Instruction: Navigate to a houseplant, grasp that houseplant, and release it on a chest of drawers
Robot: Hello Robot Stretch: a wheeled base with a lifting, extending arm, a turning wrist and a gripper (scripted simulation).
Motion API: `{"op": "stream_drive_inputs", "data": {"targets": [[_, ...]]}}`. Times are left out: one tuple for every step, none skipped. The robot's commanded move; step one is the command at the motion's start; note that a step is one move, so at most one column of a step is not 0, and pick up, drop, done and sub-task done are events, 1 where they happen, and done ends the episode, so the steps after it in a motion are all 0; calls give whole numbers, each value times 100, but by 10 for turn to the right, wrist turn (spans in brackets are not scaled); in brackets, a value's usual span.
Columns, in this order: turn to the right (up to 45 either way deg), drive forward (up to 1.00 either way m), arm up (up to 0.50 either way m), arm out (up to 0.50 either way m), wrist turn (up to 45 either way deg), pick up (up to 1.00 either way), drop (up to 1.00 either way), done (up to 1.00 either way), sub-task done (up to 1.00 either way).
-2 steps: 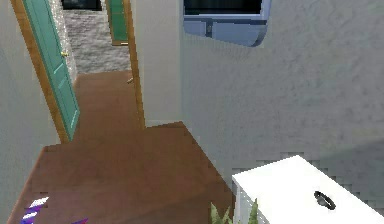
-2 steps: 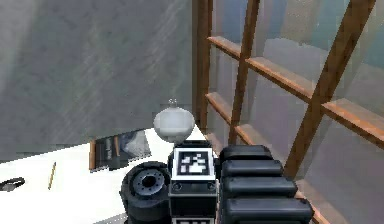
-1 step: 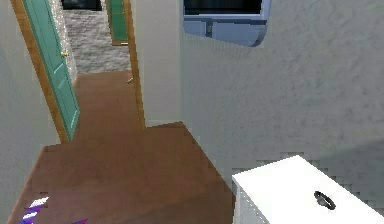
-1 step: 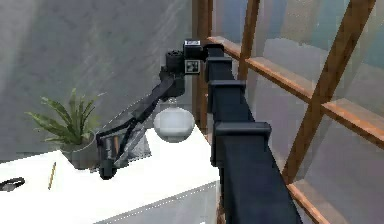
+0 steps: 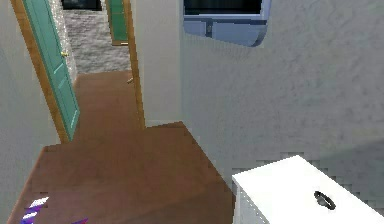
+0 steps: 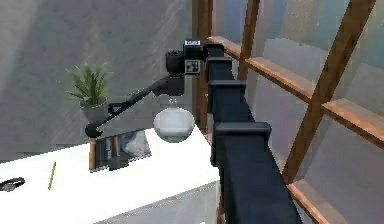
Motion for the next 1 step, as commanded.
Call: {"op": "stream_drive_inputs", "data": {"targets": [[0,0,-28,0,0,0,0,0,0]]}}
